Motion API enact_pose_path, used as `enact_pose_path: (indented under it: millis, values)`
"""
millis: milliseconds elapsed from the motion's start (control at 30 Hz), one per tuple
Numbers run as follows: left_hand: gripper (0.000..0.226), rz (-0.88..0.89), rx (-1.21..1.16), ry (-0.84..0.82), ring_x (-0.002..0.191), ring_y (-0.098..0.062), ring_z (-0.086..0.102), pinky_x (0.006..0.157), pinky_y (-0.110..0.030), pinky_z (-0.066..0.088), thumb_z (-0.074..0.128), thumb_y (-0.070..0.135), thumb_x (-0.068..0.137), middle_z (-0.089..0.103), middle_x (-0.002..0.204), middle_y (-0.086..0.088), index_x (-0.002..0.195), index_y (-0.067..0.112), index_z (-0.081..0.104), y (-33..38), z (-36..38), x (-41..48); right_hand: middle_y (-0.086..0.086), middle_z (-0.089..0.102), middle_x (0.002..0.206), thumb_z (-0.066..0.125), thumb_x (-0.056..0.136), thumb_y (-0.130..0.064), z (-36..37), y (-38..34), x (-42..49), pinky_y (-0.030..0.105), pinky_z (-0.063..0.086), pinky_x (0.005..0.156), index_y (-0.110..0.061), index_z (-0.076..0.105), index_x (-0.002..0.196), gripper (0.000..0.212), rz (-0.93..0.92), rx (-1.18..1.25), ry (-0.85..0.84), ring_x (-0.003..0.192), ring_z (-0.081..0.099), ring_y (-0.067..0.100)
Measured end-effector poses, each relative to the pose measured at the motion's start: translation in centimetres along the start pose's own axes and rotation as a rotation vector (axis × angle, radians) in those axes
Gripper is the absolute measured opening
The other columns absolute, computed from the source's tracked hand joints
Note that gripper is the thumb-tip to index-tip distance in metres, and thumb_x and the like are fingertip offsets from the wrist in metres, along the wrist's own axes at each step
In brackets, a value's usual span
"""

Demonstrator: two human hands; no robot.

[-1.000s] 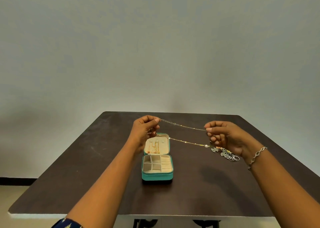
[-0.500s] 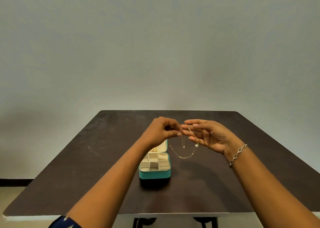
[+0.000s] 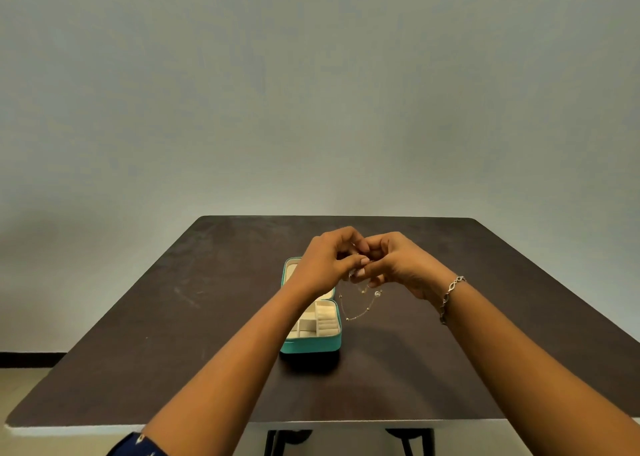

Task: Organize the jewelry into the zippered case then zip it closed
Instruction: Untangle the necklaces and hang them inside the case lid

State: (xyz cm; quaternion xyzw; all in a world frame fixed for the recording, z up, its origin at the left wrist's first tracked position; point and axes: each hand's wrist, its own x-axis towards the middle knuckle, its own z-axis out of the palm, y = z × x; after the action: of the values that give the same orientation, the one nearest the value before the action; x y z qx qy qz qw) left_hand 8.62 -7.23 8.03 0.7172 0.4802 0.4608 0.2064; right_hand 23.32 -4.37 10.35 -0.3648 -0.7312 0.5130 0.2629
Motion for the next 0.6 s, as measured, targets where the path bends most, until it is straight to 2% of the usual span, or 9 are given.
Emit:
enact_pose_path:
  millis: [67,133,233,333,433,500,600]
  values:
    - [0.011,-0.01,-0.056,0.017,0.061,-0.015,0.06,0.055,-0.017,0.05,0.059,0.007,0.086,0.061,0.076,-0.001,0.093,0.015,0.056,0.0,0.0,-0.1,0.01,0.069,0.075,0.056,0.081,0.011,-0.1,0.0,0.1,0.017,0.05,0.049,-0.002,0.064,0.1,0.025,0.0,0.036,0.019,0.06,0.066,0.014]
    - [0.016,-0.038,-0.142,0.038,0.059,-0.014,0.057,0.053,-0.017,0.049,0.06,0.008,0.086,0.058,0.083,-0.002,0.094,0.019,0.052,-0.1,-0.1,-0.2,0.005,0.07,0.068,0.055,0.083,0.01,-0.4,-0.1,0.2,0.017,0.051,0.047,-0.007,0.063,0.099,0.024,0.013,0.074,0.041,0.054,0.065,0.012]
    - [0.025,-0.128,-0.283,0.064,0.062,-0.012,0.054,0.057,-0.018,0.049,0.066,0.013,0.081,0.055,0.092,-0.002,0.1,0.019,0.05,-0.5,0.1,-0.4,0.009,0.069,0.067,0.058,0.082,0.005,-0.8,-0.4,0.2,0.017,0.052,0.048,-0.004,0.064,0.095,0.017,0.033,0.113,0.054,0.051,0.063,0.012]
    - [0.032,-0.246,-0.401,0.037,0.074,-0.017,0.055,0.062,-0.022,0.049,0.069,0.011,0.079,0.056,0.102,-0.004,0.106,0.016,0.051,-1.2,0.4,-0.9,0.011,0.068,0.068,0.056,0.083,0.006,-1.2,-0.5,0.1,0.017,0.051,0.047,-0.001,0.066,0.092,0.015,0.04,0.172,0.065,0.05,0.063,0.012]
    - [0.03,-0.324,-0.502,-0.063,0.077,-0.015,0.059,0.064,-0.024,0.049,0.066,0.004,0.079,0.062,0.095,-0.002,0.105,0.014,0.056,-1.9,0.9,-1.6,0.01,0.069,0.068,0.057,0.083,0.005,-1.4,-0.6,0.1,0.017,0.049,0.046,-0.001,0.066,0.091,0.014,0.039,0.192,0.061,0.051,0.063,0.01]
    - [0.022,-0.346,-0.541,-0.121,0.071,-0.011,0.059,0.063,-0.023,0.048,0.063,0.003,0.082,0.066,0.084,-0.001,0.101,0.014,0.06,-2.2,1.3,-1.9,0.011,0.07,0.073,0.057,0.083,0.004,-1.5,-0.8,0.0,0.017,0.049,0.047,-0.003,0.066,0.091,0.014,0.04,0.194,0.055,0.051,0.063,0.01]
    - [0.012,-0.354,-0.527,-0.115,0.062,-0.006,0.056,0.06,-0.019,0.048,0.057,0.007,0.087,0.065,0.07,0.004,0.088,0.016,0.066,-2.3,1.6,-2.3,0.012,0.071,0.077,0.056,0.084,0.004,-1.8,-0.8,-0.2,0.017,0.05,0.047,-0.003,0.065,0.092,0.014,0.041,0.21,0.047,0.052,0.063,0.01]
